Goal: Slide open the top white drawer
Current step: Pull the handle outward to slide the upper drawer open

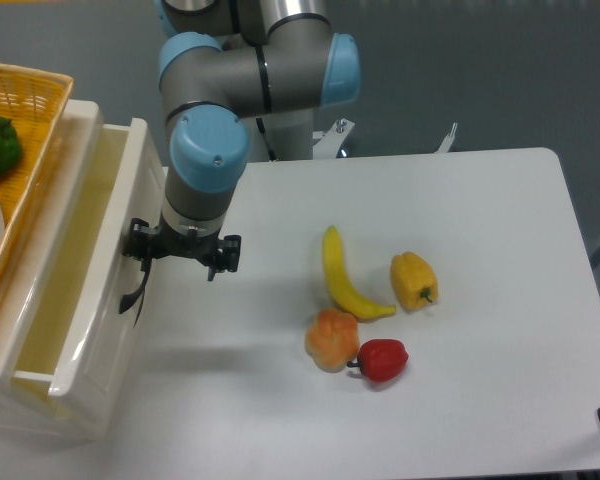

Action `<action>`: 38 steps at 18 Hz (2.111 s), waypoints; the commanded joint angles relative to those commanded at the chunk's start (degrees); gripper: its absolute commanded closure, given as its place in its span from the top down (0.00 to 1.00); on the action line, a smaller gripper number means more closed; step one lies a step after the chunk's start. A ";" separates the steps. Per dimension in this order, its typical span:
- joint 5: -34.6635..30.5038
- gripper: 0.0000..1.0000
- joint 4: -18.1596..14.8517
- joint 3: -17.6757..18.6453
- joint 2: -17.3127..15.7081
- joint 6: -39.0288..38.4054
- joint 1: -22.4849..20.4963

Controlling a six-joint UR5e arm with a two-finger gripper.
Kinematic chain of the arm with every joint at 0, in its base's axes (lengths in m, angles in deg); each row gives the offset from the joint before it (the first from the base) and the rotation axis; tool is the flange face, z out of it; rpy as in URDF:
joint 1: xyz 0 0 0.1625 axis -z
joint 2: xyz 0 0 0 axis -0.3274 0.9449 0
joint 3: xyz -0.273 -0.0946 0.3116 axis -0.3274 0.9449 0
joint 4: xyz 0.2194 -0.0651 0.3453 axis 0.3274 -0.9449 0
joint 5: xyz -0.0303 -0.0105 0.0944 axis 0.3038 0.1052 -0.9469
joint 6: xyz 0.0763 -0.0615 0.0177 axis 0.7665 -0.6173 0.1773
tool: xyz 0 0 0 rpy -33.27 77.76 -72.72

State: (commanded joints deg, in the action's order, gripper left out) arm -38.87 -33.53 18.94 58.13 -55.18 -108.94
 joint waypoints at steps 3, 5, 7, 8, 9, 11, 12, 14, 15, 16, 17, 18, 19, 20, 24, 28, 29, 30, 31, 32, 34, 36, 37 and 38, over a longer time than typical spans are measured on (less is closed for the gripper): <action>0.00 1.00 0.00 -0.17 0.00 0.00 -0.09; 0.00 1.00 0.09 -0.18 0.00 0.00 -0.88; 0.00 1.00 0.09 -0.18 0.09 0.09 -1.49; 0.00 1.00 0.09 -0.26 0.00 0.09 -1.76; 0.00 1.00 0.09 -0.35 0.00 0.09 -2.02; 0.00 1.00 0.09 -0.35 0.00 0.09 -2.72; 0.00 1.00 0.17 -0.35 0.00 0.09 -3.08; 0.00 1.00 0.26 -0.44 -0.09 0.09 -3.78; 0.00 1.00 0.26 -0.44 -0.09 0.09 -3.87; 0.00 1.00 0.26 -0.44 -0.09 0.17 -4.04; 0.00 1.00 0.18 -0.44 -0.09 0.09 -4.31; 0.00 1.00 0.26 -0.44 -0.09 0.17 -4.48; 0.00 1.00 0.26 -0.44 -0.09 0.18 -4.57; 0.09 1.00 0.18 -0.44 -0.09 0.18 -4.66; 0.44 1.00 0.18 -0.53 -0.09 0.79 -5.19; 0.61 1.00 0.09 -0.88 -0.09 0.88 -5.71; 0.70 1.00 0.09 -0.88 -0.09 0.88 -5.89; 0.79 1.00 0.09 -0.88 -0.09 0.97 -5.98; 0.79 1.00 0.17 -1.05 -0.09 0.97 -6.07; 0.88 1.00 0.18 -1.05 0.00 0.97 -6.24; 1.40 1.00 0.18 -1.05 0.00 0.97 -6.59; 1.49 1.00 0.18 -1.05 0.00 1.05 -6.95; 1.49 1.00 0.26 -1.05 0.09 1.05 -6.95; 1.58 1.00 0.26 -1.05 0.17 1.05 -7.03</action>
State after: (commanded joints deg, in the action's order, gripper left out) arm -37.28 -33.27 17.88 58.31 -54.13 -115.98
